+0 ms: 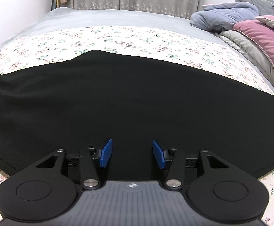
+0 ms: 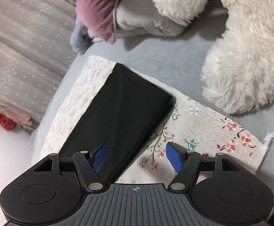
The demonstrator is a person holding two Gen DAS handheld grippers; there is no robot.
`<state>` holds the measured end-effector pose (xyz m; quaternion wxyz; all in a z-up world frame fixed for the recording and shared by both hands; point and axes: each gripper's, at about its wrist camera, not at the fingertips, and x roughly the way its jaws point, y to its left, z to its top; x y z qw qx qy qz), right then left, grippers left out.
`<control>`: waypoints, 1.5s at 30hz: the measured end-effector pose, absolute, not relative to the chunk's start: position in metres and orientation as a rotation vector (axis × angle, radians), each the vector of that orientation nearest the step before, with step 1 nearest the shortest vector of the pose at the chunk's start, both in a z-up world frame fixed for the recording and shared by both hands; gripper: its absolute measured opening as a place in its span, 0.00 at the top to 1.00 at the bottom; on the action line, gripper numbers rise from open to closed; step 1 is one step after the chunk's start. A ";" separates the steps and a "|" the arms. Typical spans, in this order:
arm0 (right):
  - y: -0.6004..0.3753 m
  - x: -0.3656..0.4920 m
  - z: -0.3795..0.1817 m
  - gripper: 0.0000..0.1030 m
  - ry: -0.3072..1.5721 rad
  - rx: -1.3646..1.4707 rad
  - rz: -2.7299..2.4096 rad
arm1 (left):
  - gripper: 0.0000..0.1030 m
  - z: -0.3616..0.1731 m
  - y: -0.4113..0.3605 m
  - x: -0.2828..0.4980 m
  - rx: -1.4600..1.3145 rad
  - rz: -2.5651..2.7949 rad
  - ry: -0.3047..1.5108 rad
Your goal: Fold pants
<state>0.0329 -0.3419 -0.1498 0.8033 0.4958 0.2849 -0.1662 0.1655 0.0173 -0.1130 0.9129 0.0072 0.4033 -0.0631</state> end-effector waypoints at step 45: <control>0.044 0.136 -0.151 0.93 0.523 -0.592 0.201 | 0.27 -0.110 0.050 0.192 -0.182 -0.218 0.865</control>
